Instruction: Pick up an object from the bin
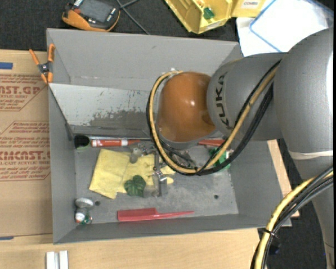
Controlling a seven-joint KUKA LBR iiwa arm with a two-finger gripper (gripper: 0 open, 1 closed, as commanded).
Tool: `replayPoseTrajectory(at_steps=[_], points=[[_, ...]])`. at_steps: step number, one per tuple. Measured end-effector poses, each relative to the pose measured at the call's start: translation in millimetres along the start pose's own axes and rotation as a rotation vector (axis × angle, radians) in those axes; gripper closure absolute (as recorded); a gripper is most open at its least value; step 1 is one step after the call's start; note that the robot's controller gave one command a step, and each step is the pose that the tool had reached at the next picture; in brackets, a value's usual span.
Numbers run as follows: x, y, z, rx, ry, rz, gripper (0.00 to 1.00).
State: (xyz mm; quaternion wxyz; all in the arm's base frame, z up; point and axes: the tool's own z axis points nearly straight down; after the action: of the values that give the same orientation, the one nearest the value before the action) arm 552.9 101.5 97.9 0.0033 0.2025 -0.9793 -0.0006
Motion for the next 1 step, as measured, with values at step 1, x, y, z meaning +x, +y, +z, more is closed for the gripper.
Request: replayPoseTrajectory(at_steps=[1], points=[[-1.8,-6.5,28.6,-0.002,-0.020,0.099,0.00]])
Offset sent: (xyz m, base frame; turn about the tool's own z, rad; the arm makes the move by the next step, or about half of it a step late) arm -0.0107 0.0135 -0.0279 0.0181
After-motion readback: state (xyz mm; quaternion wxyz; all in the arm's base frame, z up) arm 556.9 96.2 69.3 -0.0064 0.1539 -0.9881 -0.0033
